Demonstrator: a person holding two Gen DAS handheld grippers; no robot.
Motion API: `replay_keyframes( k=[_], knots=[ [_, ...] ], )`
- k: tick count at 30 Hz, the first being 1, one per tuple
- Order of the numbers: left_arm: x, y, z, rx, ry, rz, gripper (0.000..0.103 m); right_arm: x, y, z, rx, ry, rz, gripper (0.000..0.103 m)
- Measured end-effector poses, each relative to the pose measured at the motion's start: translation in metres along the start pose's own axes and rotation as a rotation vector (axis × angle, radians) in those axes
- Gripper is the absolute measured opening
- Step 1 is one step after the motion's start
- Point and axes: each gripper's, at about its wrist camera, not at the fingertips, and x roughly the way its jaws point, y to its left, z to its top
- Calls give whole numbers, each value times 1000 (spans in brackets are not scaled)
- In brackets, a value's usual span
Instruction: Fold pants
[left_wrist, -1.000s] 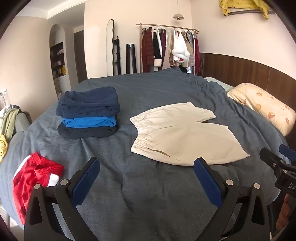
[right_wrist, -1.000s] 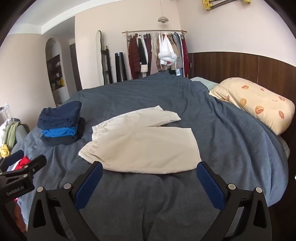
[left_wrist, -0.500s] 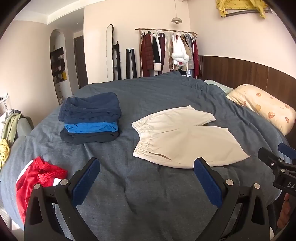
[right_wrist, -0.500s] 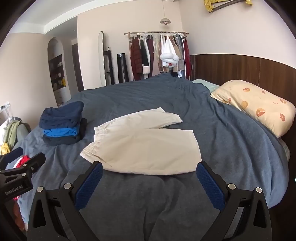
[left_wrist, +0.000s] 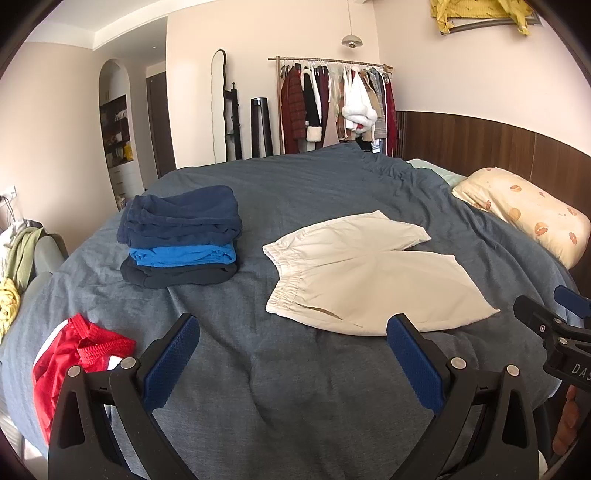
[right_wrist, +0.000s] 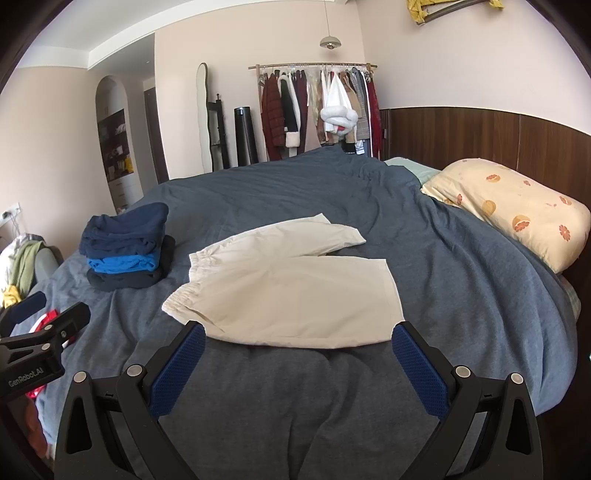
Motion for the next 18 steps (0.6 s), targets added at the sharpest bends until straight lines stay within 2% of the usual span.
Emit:
replay_keyframes(
  k=[18],
  knots=[
    [-4, 0, 2, 3, -7, 2, 103, 0, 1, 0, -3, 1, 6, 102]
  ],
)
